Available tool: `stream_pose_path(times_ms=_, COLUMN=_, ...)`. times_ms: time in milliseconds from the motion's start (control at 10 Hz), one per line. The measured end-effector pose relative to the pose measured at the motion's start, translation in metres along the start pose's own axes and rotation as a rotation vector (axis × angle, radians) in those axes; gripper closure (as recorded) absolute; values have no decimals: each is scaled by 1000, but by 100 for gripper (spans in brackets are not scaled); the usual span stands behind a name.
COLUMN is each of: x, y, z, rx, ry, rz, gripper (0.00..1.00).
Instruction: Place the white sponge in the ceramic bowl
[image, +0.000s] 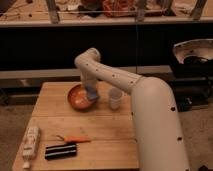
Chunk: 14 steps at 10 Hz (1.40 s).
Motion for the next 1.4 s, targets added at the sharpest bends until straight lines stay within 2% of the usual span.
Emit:
stream_pose_path(times_ms=700, x=2, y=-7, z=2, rx=6, ry=11, rz=-12, gripper=98)
stream_pose_path(times_ms=1000, x=2, y=-9, z=2, rx=7, ry=12, rz=-17, gripper=80)
stream_pose_path(times_ms=1100, x=1, y=-11, z=2, rx=8, ry=13, rz=-21, gripper=69)
stream_pose_path(times_ms=1200, x=1, y=-12, z=2, rx=9, ry=13, rz=-24, gripper=66)
stream_pose_path(times_ms=1400, x=2, y=-12, z=2, rx=10, ry=15, rz=-26, gripper=70)
